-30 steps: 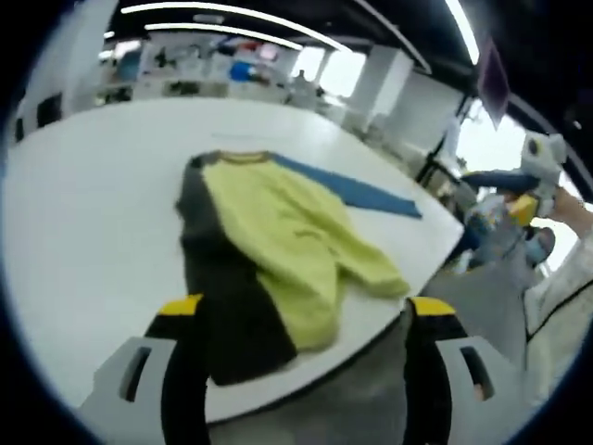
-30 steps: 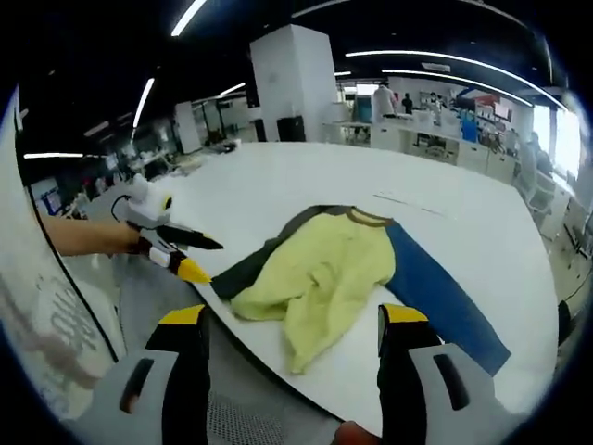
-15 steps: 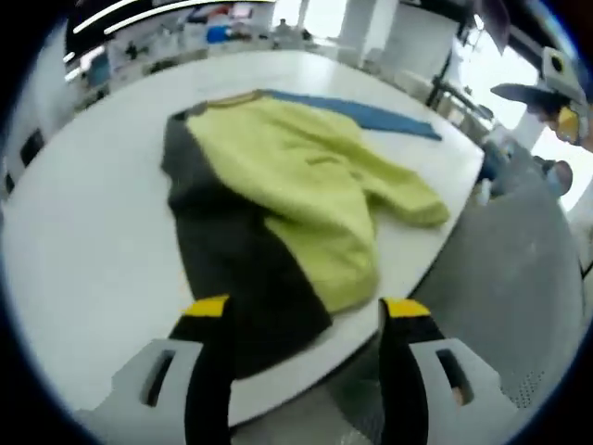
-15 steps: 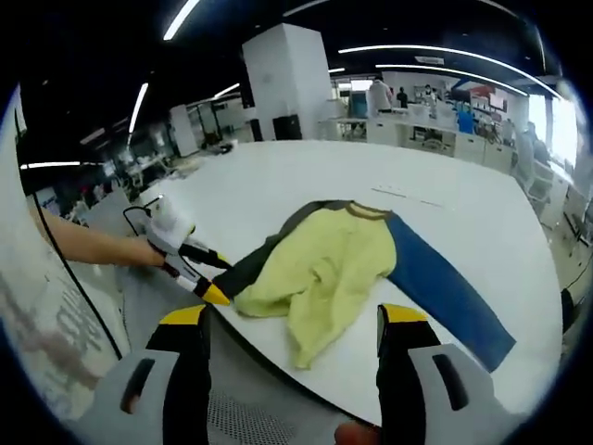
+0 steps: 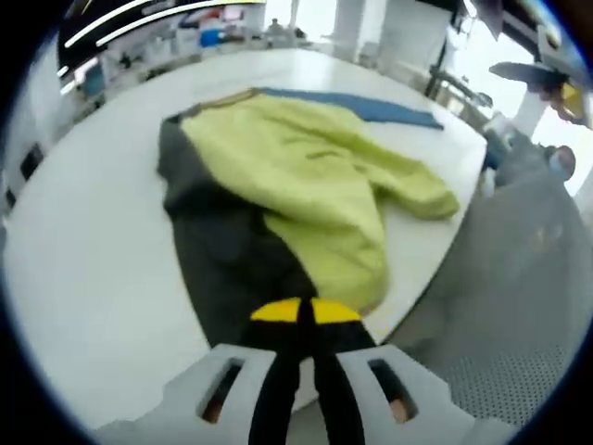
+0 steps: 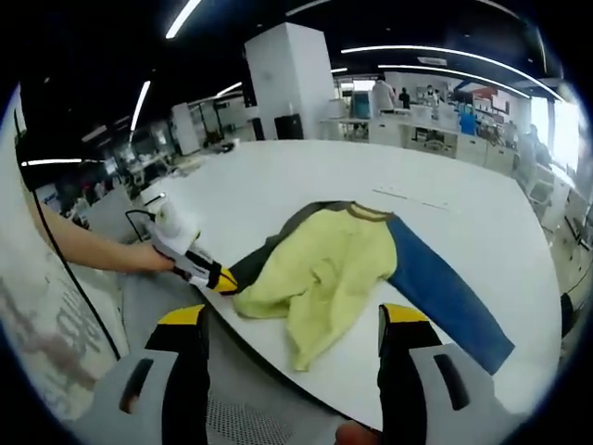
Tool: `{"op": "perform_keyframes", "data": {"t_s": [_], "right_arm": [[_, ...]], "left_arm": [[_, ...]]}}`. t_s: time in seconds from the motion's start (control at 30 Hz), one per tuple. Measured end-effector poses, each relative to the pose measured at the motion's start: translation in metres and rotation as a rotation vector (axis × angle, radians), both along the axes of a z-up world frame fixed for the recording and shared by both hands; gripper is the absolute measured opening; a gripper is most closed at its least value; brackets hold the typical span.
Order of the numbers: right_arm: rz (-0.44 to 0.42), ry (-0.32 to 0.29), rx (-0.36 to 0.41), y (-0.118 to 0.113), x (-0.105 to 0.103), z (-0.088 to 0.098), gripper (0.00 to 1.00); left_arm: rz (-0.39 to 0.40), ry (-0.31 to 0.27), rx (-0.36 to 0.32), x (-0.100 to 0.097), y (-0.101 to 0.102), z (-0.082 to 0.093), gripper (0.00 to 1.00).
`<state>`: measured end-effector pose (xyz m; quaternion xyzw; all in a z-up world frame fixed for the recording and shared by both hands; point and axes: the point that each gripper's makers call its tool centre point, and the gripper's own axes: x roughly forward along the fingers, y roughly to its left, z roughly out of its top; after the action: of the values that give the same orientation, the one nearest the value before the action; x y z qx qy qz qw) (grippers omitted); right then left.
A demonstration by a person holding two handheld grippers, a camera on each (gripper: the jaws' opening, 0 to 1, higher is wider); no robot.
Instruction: Fold the garment on the visible template until the final outline fits inside the template.
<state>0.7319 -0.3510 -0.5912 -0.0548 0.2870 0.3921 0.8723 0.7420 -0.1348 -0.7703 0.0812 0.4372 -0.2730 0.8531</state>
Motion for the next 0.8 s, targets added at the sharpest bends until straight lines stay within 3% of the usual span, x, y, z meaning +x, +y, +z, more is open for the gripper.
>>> {"op": "perform_keyframes", "data": {"t_s": [0.33,0.57,0.7,0.8], "right_arm": [[-0.006,0.005,-0.005,-0.003,0.000,-0.002,0.75],[0.009,-0.001,0.005,0.004,0.001,0.001,0.77],[0.013,-0.002,0.006,0.005,0.001,0.000,0.77],[0.016,0.000,0.004,0.006,0.001,-0.001,0.77]], "left_arm": [[0.054,0.004,-0.024,-0.002,0.004,0.005,0.00],[0.114,0.005,-0.071,0.000,0.016,0.023,0.00],[0.070,-0.038,-0.032,0.002,0.024,0.026,0.00],[0.081,0.014,-0.083,-0.004,0.018,0.022,0.03]]}}
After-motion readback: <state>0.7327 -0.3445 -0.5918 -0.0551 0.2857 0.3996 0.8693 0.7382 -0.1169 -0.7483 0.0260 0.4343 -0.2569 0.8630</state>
